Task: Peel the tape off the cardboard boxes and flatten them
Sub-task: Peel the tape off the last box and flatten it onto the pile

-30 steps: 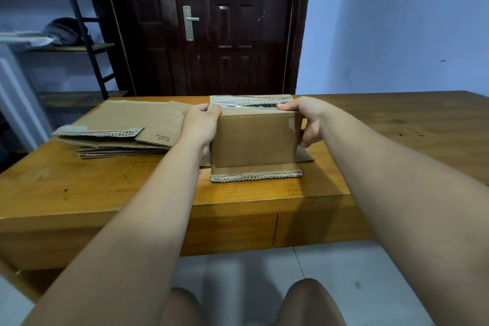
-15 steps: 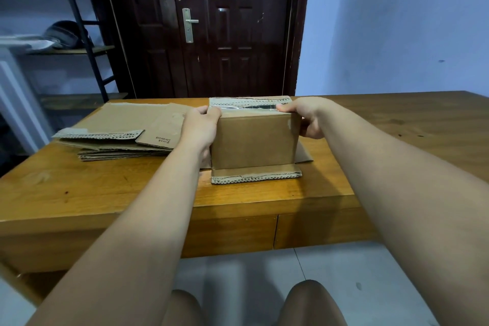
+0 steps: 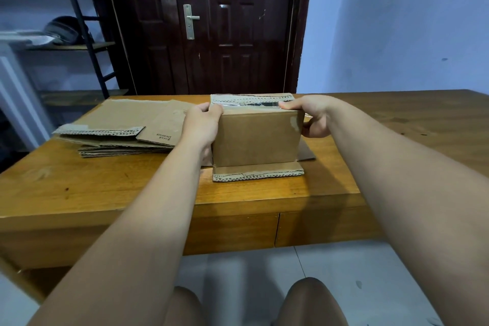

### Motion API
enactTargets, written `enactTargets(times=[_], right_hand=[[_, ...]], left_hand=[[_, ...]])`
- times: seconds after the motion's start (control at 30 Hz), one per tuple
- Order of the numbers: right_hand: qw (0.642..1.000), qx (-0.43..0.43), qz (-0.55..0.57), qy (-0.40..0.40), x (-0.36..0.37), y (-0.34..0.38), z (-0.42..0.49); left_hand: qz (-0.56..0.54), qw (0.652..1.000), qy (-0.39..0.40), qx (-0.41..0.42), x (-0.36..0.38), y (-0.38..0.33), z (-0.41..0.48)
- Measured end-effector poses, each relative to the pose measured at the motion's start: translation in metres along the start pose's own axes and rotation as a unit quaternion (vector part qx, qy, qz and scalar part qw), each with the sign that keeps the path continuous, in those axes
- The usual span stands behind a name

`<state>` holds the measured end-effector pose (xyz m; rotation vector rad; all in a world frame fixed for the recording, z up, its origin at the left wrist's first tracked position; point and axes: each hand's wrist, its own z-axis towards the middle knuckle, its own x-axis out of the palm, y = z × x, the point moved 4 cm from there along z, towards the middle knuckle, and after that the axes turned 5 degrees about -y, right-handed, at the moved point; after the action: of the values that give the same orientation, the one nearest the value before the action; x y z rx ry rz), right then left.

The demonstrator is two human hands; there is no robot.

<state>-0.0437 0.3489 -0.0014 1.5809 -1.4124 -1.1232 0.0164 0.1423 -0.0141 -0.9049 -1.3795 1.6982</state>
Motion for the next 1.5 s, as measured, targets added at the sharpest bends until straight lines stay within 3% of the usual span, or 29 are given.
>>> enactTargets(times=[0.27,0.8,1.27,1.5], right_hand=[[1.0,0.01,0.027,0.005,0.007,0.0,-0.012],[0.999,-0.013,-0.027,-0.031,0.007,0.005,-0.005],[0.999,0.002,0.033,0.01,0.011,0.003,-0.011],[0.999,0.011,0.052,-0.01,0.01,0.0,-0.015]], left_hand=[[0.006,1.0,-0.013,0.0,0.0,0.001,0.0],[0.008,1.0,-0.014,0.008,0.001,0.0,-0.003],[0.003,1.0,-0.014,0.018,0.0,0.004,0.002],[0.014,1.0,-0.021,0.015,0.0,0.004,0.002]])
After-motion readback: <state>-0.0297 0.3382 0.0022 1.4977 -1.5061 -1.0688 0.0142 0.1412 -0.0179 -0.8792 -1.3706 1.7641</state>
